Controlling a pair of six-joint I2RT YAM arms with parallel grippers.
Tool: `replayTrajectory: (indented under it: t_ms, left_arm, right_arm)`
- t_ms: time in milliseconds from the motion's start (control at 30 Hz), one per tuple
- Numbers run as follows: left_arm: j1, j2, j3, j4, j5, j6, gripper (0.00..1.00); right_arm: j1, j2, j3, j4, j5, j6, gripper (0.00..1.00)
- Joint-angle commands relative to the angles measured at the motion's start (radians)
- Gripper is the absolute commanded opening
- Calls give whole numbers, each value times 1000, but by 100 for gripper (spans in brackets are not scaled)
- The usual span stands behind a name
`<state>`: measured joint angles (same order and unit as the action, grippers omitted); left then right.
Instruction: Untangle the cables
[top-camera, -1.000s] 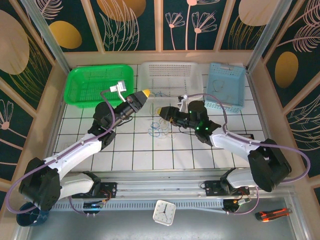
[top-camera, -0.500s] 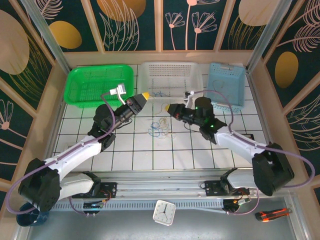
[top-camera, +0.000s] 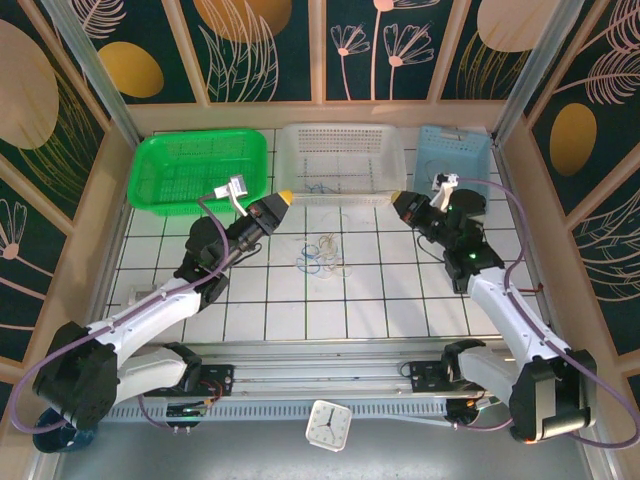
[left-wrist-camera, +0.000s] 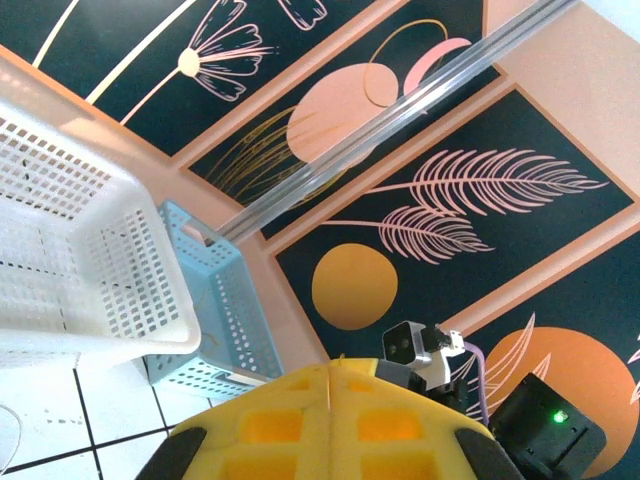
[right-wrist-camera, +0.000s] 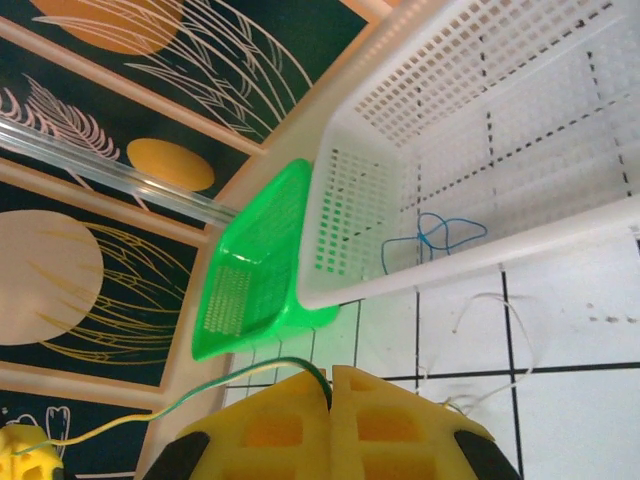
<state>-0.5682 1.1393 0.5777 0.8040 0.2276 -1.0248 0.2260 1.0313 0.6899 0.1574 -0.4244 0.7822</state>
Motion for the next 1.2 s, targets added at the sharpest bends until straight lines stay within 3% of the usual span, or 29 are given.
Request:
replayTrajectory:
  t_ms: [0,167,333,433,500,733,1167]
  left_arm:
    - [6,-15,-11,47,-16,8,0]
    - [5,-13,-19,52,0,11,3]
    - [6,-25,-36,45,-8,18,29]
    - [5,-37,-44,23,-15,31,49]
    - [5,-48,-49,3,-26,39,69]
    - [6,-78,-70,-48,-52,69,98]
    - [5,-72,-96,-74,-64,78,99]
  right_arm:
    - [-24,15,76,-19,-4,-34,0]
    - [-48,61,151,-11,5,-46,0]
    - [-108,100,212,-3,19,-49,0]
    - [-165,119,239,-8,43,-38,0]
    - [-213,130,240,0,66,-25,0]
    - [-352,182,227,34,145,-25,0]
    - [-482,307,262,121,258,-20,0]
